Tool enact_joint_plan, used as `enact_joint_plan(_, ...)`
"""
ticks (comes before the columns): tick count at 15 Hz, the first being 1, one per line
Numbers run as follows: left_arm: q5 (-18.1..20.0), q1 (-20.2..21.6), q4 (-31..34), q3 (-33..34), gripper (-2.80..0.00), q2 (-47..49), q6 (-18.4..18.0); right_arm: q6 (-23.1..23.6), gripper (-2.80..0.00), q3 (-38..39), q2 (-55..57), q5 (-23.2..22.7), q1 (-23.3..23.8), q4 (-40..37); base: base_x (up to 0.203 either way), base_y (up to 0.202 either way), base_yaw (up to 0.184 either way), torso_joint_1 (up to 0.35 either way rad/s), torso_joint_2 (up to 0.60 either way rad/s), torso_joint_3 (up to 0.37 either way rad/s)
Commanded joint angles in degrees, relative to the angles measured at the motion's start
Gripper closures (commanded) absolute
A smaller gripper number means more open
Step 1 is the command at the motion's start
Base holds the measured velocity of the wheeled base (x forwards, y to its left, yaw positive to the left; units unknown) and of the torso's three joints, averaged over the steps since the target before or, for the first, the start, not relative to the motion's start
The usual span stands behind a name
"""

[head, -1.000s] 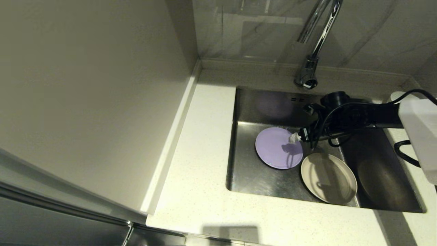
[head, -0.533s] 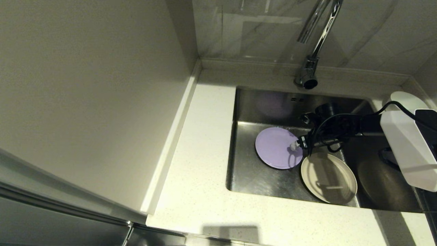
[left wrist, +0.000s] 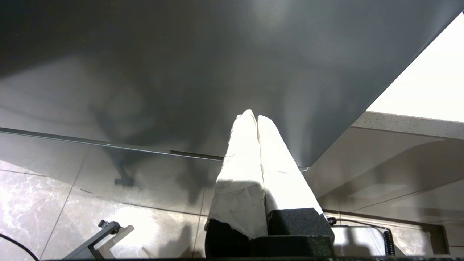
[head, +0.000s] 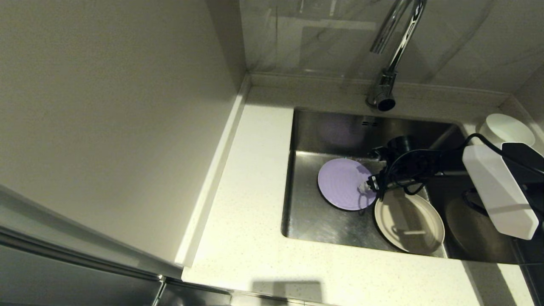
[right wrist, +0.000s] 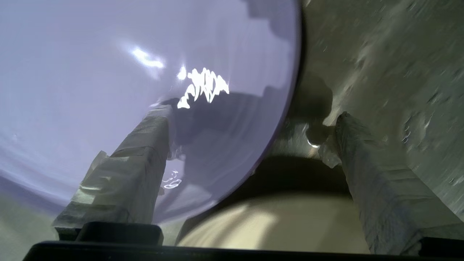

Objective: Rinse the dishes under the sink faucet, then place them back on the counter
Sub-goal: Put a plate back to the table from the sink

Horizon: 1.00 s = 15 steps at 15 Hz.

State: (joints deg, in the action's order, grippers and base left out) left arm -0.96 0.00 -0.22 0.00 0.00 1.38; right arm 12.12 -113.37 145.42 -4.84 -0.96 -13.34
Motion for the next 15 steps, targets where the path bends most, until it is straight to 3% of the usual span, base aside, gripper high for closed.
enact_joint_plan(1,0.0,0.0,0.0,0.0,0.00,-0.1,0.0,0.3,-2.80,0.0,0.7,0.4,0.0,0.3,0.000,0.000,0.000,0.000,0.00,0.000)
enact_joint_plan(2,0.0,0.0,0.0,0.0,0.00,-0.1,0.0,0.3,0.00,0.0,0.7,0.3,0.0,0.3,0.000,0.000,0.000,0.000,0.00,0.000)
enact_joint_plan(10,0.0,0.0,0.0,0.0,0.00,-0.1,0.0,-0.1,0.00,0.0,0.2,-0.3,0.1,0.7,0.000,0.000,0.000,0.000,0.00,0.000)
enact_joint_plan(15,0.0,0.0,0.0,0.0,0.00,-0.1,0.0,-0.3,0.00,0.0,-0.9,0.8,1.9,6.7,0.000,0.000,0.000,0.000,0.00,0.000)
